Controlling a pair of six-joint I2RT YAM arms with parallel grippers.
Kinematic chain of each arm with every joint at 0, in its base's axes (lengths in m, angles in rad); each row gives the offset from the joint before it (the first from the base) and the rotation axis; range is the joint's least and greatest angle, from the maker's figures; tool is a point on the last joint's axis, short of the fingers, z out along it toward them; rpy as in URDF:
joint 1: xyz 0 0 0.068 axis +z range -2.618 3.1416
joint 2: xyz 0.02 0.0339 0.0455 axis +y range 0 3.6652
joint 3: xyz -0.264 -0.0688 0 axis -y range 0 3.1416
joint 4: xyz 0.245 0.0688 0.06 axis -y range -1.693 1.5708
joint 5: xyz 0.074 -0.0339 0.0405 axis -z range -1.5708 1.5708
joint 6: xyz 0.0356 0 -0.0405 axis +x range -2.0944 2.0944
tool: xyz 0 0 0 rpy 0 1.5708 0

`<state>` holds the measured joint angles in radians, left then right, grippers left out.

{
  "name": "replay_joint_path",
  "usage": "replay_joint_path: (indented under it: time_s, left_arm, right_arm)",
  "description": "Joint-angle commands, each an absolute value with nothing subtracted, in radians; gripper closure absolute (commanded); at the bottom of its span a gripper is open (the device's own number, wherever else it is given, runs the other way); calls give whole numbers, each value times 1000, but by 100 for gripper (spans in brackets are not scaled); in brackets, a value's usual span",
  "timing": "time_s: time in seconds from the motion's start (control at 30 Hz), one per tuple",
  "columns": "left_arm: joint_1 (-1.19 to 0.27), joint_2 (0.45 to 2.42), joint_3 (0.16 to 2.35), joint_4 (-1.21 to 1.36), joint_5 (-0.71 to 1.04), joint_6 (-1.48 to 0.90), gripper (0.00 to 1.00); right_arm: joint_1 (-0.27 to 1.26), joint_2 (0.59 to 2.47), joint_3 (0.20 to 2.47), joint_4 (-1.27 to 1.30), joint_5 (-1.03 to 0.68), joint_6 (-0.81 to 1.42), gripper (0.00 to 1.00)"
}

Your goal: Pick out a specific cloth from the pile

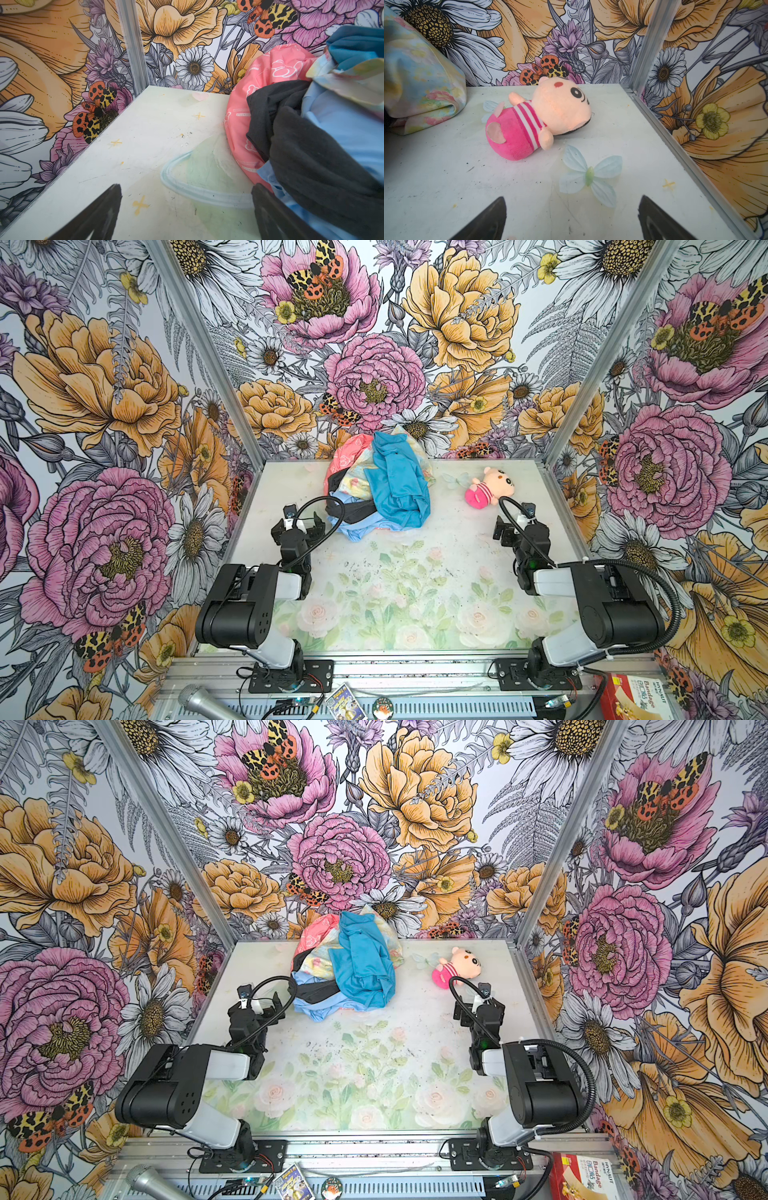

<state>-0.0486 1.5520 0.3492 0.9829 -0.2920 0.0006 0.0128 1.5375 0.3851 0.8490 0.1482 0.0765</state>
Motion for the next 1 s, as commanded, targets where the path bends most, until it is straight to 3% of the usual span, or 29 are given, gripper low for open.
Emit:
replay_joint_path:
  time_s: [0.0, 0.17, 0.3, 0.47, 0.67, 0.97]
  left_arm:
    - [-55, 1537, 322, 1041, -326, 6, 1]
    - [-72, 1488, 368, 920, -378, 10, 1]
    - [-55, 1395, 455, 679, -404, -18, 1]
    - [17, 1304, 617, 321, -314, -189, 1]
    - [-1, 1313, 830, -118, -293, -373, 1]
    - [-55, 1226, 849, -382, -115, -569, 1]
  right_arm:
    - [24, 1508, 380, 875, 196, 65, 1]
    - [30, 1493, 382, 860, 219, 64, 1]
    - [59, 1471, 396, 819, 264, 41, 1]
    - [84, 1473, 425, 769, 310, 23, 1]
    - [117, 1447, 421, 768, 372, 2, 1]
    - [270, 1304, 428, 710, 525, -87, 0]
